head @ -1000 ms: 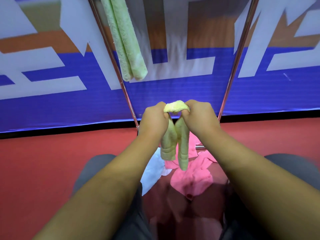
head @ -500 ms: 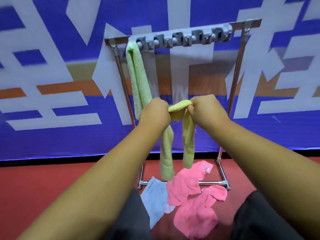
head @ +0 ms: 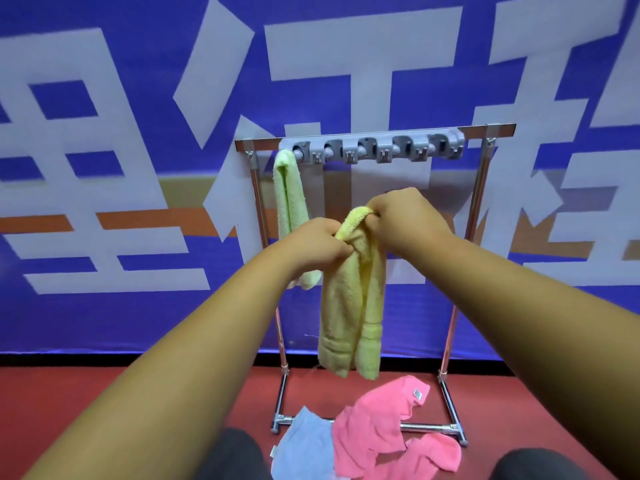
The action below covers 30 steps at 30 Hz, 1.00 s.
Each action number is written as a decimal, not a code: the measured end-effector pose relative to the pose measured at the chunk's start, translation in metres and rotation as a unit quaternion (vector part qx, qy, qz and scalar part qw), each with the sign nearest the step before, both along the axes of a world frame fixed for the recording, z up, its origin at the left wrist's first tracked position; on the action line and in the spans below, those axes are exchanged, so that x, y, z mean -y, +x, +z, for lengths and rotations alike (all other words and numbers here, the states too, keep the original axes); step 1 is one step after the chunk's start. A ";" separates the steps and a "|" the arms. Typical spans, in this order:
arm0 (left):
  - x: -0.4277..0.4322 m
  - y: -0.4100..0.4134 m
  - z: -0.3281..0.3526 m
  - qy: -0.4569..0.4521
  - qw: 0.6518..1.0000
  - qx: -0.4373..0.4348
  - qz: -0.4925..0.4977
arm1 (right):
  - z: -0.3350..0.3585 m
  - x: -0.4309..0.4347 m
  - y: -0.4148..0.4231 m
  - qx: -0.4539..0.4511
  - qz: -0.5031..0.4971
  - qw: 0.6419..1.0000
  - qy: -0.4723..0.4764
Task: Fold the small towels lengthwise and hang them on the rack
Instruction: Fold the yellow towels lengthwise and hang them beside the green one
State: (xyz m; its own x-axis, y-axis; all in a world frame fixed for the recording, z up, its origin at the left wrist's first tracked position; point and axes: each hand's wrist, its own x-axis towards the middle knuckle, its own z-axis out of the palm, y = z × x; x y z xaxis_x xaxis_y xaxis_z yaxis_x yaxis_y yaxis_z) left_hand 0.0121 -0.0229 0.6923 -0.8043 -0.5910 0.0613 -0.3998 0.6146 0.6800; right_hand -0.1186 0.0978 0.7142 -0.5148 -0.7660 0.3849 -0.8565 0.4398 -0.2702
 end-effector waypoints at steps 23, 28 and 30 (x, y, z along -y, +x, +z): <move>0.058 -0.053 0.082 -0.309 0.930 0.131 0.153 | 0.054 0.077 -0.036 -0.133 -0.016 0.991 0.013; 0.092 -0.072 0.120 -0.248 0.937 0.130 0.208 | 0.078 0.111 -0.043 -0.144 -0.005 0.990 -0.001; 0.106 -0.077 0.122 -0.299 0.923 0.099 0.221 | 0.087 0.126 -0.050 -0.141 -0.012 0.990 -0.009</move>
State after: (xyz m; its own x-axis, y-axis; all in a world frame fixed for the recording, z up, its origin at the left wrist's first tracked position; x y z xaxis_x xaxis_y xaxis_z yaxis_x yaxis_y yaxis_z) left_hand -0.0651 -0.1291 0.8140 -0.5241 -0.7719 0.3599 -0.7812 0.6040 0.1577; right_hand -0.1685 -0.0281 0.8011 -0.4036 -0.7466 0.5288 -0.8881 0.4587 -0.0303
